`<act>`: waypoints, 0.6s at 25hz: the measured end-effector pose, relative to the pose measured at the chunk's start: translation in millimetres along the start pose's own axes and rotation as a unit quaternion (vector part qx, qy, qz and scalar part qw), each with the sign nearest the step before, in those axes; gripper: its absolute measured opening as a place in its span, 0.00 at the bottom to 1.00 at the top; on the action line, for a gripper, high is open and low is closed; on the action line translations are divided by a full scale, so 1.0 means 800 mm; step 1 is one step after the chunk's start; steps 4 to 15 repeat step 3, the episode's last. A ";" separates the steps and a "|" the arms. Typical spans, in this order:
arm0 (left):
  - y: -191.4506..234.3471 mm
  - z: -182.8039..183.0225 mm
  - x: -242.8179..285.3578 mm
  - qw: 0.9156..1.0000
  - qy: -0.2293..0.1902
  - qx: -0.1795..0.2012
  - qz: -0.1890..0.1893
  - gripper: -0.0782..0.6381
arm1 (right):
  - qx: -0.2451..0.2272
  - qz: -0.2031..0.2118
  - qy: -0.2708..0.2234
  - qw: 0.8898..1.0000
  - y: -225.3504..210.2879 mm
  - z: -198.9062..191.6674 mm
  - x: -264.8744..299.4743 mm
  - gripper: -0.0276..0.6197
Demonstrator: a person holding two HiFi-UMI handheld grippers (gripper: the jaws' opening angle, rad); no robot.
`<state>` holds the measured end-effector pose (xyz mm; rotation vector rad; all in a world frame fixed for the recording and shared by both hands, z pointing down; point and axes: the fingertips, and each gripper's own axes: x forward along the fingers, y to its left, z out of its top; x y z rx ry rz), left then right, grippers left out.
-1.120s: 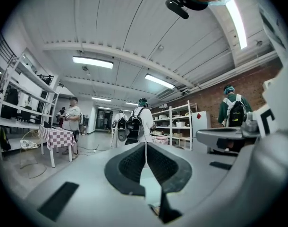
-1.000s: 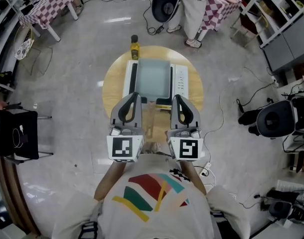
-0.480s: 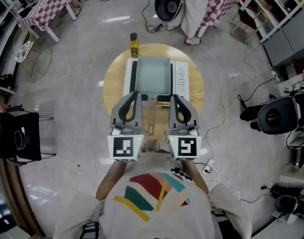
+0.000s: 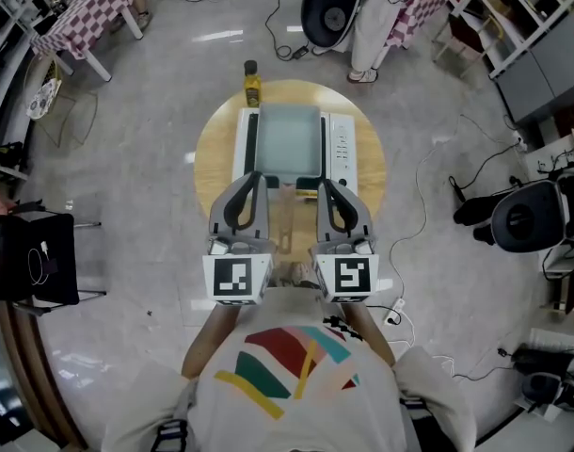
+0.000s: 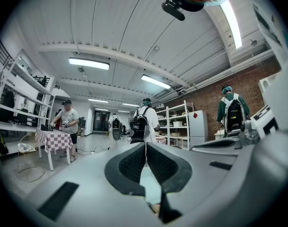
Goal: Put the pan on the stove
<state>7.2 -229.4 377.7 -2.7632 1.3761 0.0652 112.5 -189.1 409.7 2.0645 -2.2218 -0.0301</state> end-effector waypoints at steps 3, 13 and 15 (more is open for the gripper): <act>0.001 -0.004 0.002 1.000 0.000 -0.004 -0.001 0.12 | 0.001 0.002 0.006 1.000 0.001 -0.009 0.002 0.04; 0.001 -0.004 0.002 1.000 0.000 -0.004 -0.001 0.12 | 0.001 0.002 0.006 1.000 0.001 -0.009 0.002 0.04; 0.001 -0.004 0.002 1.000 0.000 -0.004 -0.001 0.12 | 0.001 0.002 0.006 1.000 0.001 -0.009 0.002 0.04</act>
